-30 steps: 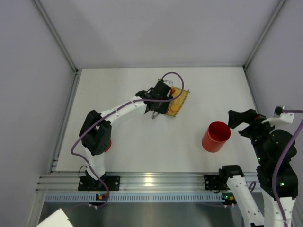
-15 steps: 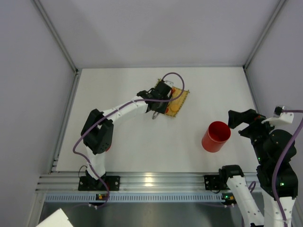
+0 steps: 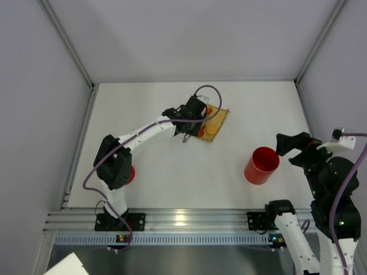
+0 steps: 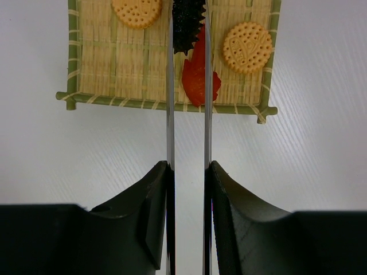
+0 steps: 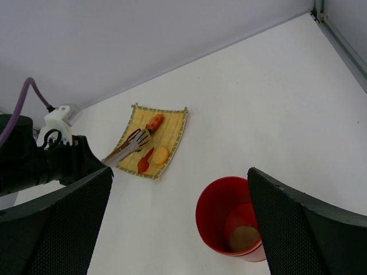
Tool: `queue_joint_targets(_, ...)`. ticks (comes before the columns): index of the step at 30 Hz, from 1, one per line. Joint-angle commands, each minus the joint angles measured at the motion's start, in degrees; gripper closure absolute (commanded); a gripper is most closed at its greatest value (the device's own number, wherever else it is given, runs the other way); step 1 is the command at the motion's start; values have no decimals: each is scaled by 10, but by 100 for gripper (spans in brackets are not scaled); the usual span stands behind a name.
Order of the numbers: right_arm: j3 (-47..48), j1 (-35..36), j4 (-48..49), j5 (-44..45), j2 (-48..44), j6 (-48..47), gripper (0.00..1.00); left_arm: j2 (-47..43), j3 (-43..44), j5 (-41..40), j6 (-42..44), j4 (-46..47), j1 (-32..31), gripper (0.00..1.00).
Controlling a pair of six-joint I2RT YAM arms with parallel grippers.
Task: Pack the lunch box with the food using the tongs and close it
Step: Pick up the fake food from the plate, then place the fake food in the packing box.
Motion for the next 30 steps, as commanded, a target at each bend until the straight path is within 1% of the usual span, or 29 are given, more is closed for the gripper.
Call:
queue_joint_targets(1, 13, -7, -6, 2, 2, 0, 1, -70, 39, -4, 7, 6, -3, 86)
queue_joint_targets(5, 13, -7, -7, 2, 2, 2, 1, -104, 51, 5, 9, -12, -14, 86)
queue_joint_targets(7, 14, -7, -6, 6, 3, 1, 1, -120, 58, 6, 12, -19, -34, 86)
queue_joint_targets(10, 15, -7, -5, 9, 6, 1, 1, -134, 71, -11, 17, -39, -82, 85)
queue_joint_targets(11, 16, -7, -5, 9, 8, 1, 1, -135, 81, -19, 19, -44, -116, 84)
queue_joint_targets(13, 17, -7, -5, 10, 9, 3, 0, -139, 91, -29, 20, -56, -149, 82)
queue_joint_targets(14, 18, -7, -4, 10, 9, 2, 0, -139, 101, -29, 19, -59, -181, 82)
queue_joint_targets(21, 25, -7, -8, 12, 9, 1, 0, -126, 118, 15, -2, -57, -282, 79)
queue_joint_targets(26, 30, -7, -9, 16, 9, 1, 1, -92, 141, 15, -2, -55, -314, 79)
queue_joint_targets(30, 36, -7, -14, 20, 11, -4, 1, -77, 148, 24, -4, -49, -321, 78)
